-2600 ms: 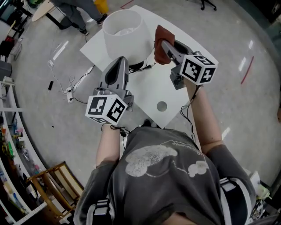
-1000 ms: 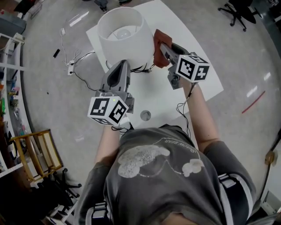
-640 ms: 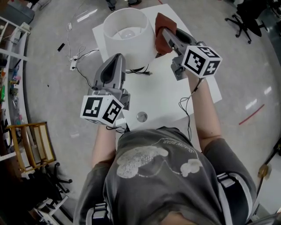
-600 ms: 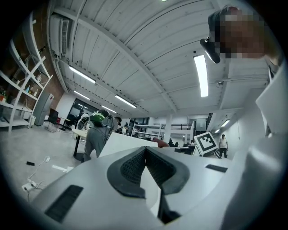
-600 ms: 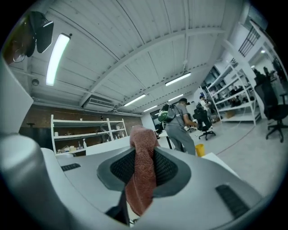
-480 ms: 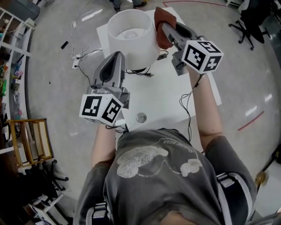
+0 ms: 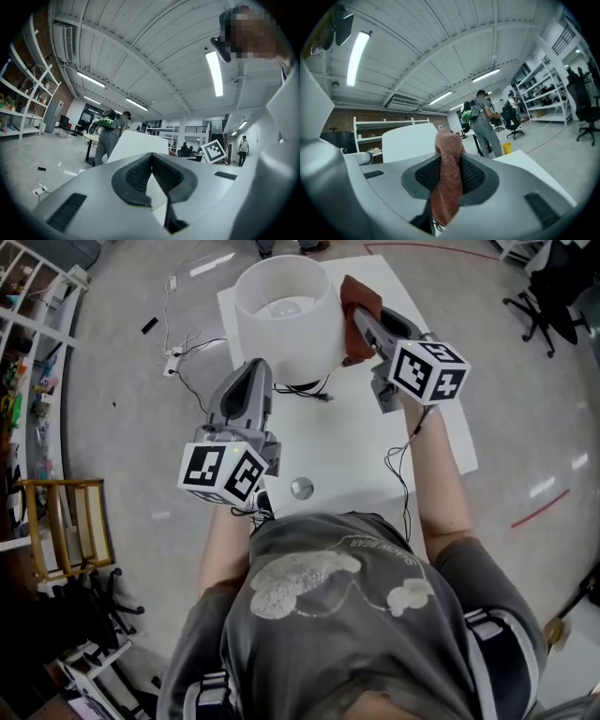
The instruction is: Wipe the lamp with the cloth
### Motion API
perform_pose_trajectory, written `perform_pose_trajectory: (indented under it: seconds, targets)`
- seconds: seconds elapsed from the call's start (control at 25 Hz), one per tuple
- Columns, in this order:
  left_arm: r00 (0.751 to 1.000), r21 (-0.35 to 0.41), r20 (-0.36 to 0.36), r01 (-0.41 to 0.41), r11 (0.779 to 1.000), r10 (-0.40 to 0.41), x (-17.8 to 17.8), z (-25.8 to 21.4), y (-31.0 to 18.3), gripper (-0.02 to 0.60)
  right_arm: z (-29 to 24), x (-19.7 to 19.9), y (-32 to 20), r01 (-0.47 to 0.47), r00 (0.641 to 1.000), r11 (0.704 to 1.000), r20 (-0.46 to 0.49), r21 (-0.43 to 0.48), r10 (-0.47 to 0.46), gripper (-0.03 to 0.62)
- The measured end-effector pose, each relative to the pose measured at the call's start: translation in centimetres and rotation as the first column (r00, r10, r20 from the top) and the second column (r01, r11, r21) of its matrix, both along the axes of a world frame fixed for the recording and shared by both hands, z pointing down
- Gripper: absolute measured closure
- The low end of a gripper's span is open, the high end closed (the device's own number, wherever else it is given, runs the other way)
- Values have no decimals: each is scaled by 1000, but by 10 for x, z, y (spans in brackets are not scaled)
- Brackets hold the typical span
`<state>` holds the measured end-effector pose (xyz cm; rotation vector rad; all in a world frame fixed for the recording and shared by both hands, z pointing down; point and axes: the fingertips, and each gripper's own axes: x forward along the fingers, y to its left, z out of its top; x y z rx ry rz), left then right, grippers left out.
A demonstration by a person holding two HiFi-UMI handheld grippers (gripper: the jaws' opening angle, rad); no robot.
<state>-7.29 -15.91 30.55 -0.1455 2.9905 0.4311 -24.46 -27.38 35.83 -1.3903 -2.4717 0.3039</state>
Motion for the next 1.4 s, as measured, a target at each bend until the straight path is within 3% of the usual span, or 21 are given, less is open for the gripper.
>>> perform_pose_trajectory:
  seconds: [0.48,0.8,0.92,1.16,1.4]
  targets:
    - [992,38,-85,-92,995,95,-21,31,10,574,69,-1,-25,-136,978,989,-151,51,142,503]
    - [974,63,-88,-202,977,207,-27,37,30,574,70,15,-33,-259,951,965,-165,32,260,503]
    - [964,59,-79,-249,967,253,-21,46,38,574,71,32,-39,-312,939,950,-148,20,312,503]
    - [936,75,-55,-343,936,347,-50,27,54,574,34,28,-37,-402,910,916,-105,16,401,503]
    - [887,74,-34,-458,886,461,-15,41,72,574,33,93,-18,-489,871,872,-61,-1,488,503]
